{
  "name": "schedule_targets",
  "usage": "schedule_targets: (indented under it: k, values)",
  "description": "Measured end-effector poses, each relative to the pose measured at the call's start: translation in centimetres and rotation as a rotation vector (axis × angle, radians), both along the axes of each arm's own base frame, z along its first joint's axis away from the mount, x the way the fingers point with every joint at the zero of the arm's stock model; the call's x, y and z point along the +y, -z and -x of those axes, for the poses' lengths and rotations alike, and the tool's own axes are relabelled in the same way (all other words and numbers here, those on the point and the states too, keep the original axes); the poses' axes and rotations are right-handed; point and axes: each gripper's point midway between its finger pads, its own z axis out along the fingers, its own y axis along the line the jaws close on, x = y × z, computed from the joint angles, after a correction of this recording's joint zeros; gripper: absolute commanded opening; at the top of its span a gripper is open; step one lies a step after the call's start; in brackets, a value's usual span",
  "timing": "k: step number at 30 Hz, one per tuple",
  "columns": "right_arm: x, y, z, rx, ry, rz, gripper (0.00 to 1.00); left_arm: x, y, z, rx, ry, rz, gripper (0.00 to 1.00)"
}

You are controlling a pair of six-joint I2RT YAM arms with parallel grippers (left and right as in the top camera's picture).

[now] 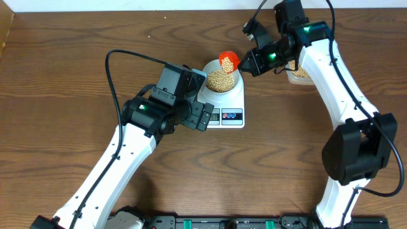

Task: Scoop item into bowl and weigh 50g on scale

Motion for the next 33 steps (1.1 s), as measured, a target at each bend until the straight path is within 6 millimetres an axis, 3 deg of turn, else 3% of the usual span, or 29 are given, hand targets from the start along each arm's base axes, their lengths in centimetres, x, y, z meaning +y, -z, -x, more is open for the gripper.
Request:
schedule_targets:
  k: [33]
  values:
    - [0.33, 0.97, 0.23, -0.021, -0.002, 0.096, 0.01, 0.0, 0.0, 0.0, 0.0, 0.0, 0.0, 0.94]
